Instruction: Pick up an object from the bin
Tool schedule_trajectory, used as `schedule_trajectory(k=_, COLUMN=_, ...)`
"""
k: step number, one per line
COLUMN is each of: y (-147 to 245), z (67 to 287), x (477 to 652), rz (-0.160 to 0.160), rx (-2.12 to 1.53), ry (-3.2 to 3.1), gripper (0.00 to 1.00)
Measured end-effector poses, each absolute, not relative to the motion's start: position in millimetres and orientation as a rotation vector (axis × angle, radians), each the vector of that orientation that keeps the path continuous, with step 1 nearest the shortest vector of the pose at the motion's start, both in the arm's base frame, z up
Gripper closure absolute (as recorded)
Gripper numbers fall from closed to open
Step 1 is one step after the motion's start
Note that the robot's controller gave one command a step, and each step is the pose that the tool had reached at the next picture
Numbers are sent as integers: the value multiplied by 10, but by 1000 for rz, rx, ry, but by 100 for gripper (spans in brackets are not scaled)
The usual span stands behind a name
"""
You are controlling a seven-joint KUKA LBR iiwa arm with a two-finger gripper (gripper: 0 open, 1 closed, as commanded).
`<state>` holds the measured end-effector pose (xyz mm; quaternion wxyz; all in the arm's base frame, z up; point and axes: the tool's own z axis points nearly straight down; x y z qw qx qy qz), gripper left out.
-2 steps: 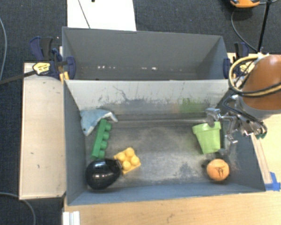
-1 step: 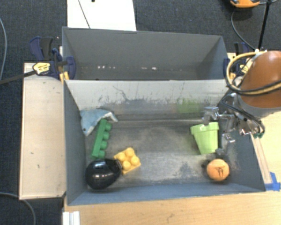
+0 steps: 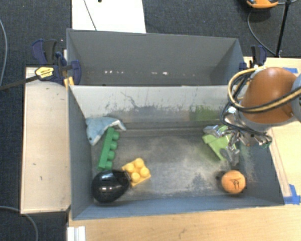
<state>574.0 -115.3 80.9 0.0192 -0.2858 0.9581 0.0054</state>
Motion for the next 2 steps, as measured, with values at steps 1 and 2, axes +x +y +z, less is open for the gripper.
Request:
schedule_trajectory(k=1, y=-1153, z=809, x=5740, rz=17, rx=-887, ry=2974, gripper=100)
schedule_trajectory(k=2, y=-1124, z=1015, x=5804, rz=23, rx=-898, ry=2971, gripper=100)
